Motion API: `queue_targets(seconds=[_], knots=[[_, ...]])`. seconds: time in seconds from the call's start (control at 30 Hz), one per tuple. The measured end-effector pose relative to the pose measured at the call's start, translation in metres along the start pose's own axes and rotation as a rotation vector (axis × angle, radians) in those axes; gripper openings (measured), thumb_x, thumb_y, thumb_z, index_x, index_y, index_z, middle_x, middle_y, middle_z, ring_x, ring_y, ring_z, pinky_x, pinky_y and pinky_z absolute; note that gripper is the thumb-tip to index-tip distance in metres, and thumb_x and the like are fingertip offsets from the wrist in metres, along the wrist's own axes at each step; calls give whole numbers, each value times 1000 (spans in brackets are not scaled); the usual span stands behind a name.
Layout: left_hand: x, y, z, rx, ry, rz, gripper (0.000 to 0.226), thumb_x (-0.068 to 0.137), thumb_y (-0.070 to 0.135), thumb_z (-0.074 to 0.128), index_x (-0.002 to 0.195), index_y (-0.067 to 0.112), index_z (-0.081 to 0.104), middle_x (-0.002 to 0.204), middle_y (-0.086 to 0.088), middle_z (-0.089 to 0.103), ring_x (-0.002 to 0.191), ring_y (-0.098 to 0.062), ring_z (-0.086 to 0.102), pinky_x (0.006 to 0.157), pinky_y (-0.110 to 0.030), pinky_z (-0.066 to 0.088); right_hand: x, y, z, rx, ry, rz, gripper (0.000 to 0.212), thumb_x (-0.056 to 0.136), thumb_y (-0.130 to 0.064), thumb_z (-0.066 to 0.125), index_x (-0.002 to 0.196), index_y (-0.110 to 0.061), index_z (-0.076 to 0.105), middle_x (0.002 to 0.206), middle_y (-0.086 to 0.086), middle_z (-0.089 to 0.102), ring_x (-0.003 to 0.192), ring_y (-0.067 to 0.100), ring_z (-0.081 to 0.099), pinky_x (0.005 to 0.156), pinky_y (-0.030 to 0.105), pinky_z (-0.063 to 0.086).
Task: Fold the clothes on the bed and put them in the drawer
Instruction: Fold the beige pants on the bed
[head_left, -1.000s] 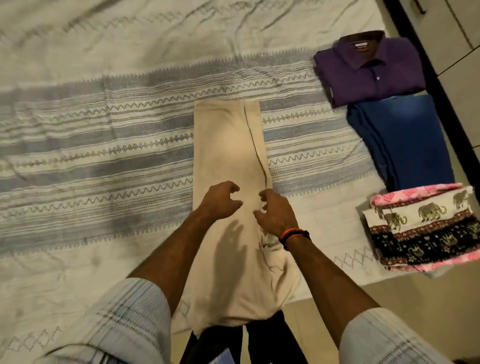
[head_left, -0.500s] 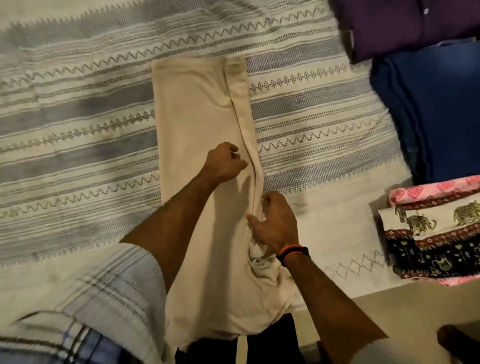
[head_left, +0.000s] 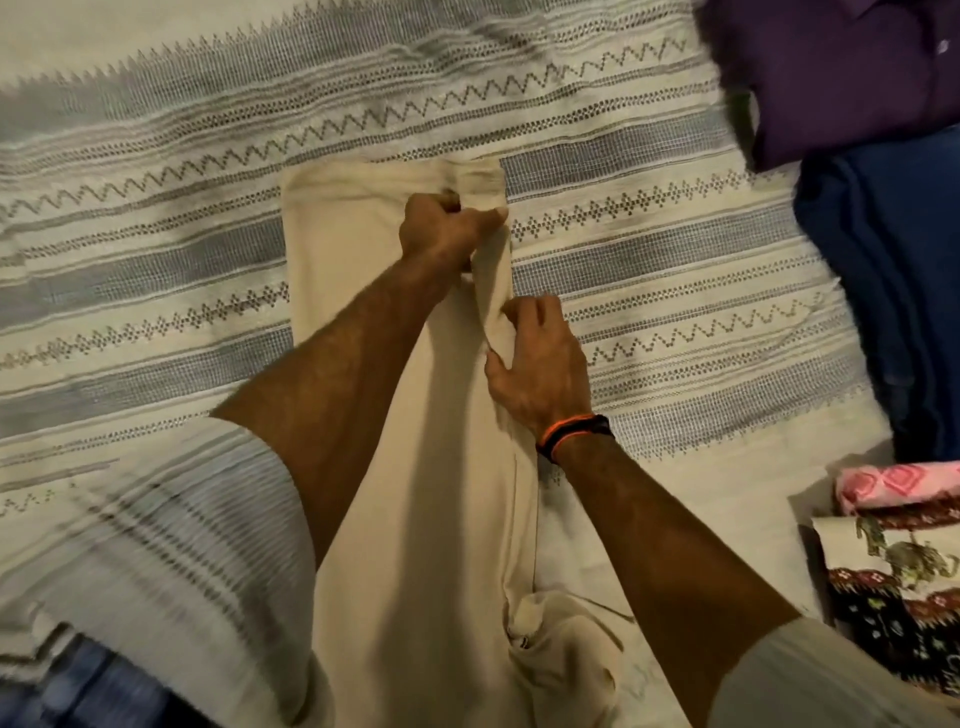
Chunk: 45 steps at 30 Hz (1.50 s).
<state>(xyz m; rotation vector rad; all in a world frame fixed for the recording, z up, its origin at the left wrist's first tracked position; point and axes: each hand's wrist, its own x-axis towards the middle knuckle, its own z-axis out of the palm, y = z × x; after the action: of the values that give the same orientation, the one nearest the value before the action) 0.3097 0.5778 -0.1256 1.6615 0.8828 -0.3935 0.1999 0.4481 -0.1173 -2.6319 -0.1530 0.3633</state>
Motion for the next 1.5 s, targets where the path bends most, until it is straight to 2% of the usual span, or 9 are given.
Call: queue_targets(seconds=[0.13,0.27,0.53,0.63,0.8,0.93,1.1,1.37,1.5], knots=[[19,10,2,91,18,47,32,59,31,86,82,12,74,84,0,73,81,-19,71,67,-43,61,-1,-3,8,-119,42,-82,49,70,-12,71,116,-4,59,107,17,54,87,28,56,63,35,54],[26,15,2,197,93,162,27,70,29,85,92,17,75,88,5,71,88,-11,69,80,-30,59,2,-4,16,-60,137,-146,46,73,-8,61,118,1,62,100,18,59,85,30,57,67,35,52],[3,-3,-8,472,364,665,52,73,25,81,118,12,59,116,-5,56,101,-14,56,79,-17,45,-26,-7,23,-115,-106,-147,68,78,-22,65,141,-9,44,138,16,41,111,29,48,86,43,51],[-19,-28,-13,545,202,832,29,78,15,74,106,11,67,112,-8,60,93,-17,61,79,-23,50,-45,2,20,64,-93,-64,68,79,-25,69,140,-10,44,137,15,38,116,28,46,93,42,51],[-56,-72,-20,745,-56,746,52,72,15,80,121,7,63,139,-14,48,121,-29,53,98,-30,45,-71,13,16,179,-86,-36,71,76,-25,73,138,-6,45,131,14,40,114,28,50,94,40,52],[-100,-99,-26,609,18,623,47,77,17,78,120,10,60,122,-10,55,98,-20,63,84,-27,51,-103,24,15,305,-123,113,72,72,-31,77,132,-12,44,123,6,45,104,24,58,86,44,55],[-158,-140,-27,563,-88,334,52,80,28,80,123,12,55,108,-4,66,95,-19,64,89,-38,54,-161,34,18,347,-316,241,74,65,-46,76,126,-25,40,119,-2,55,101,19,61,85,44,56],[-233,-198,-22,522,-186,50,56,78,26,80,124,11,53,111,-4,68,104,-22,63,91,-28,49,-230,39,17,225,-387,212,54,75,-47,75,113,-17,51,99,-2,61,89,21,61,79,45,54],[-258,-219,-20,573,-223,-60,49,81,34,77,121,12,59,113,-7,68,106,-25,63,91,-32,52,-247,43,8,-16,-531,137,80,58,-77,70,117,-25,55,104,-5,67,99,20,62,90,42,43]])
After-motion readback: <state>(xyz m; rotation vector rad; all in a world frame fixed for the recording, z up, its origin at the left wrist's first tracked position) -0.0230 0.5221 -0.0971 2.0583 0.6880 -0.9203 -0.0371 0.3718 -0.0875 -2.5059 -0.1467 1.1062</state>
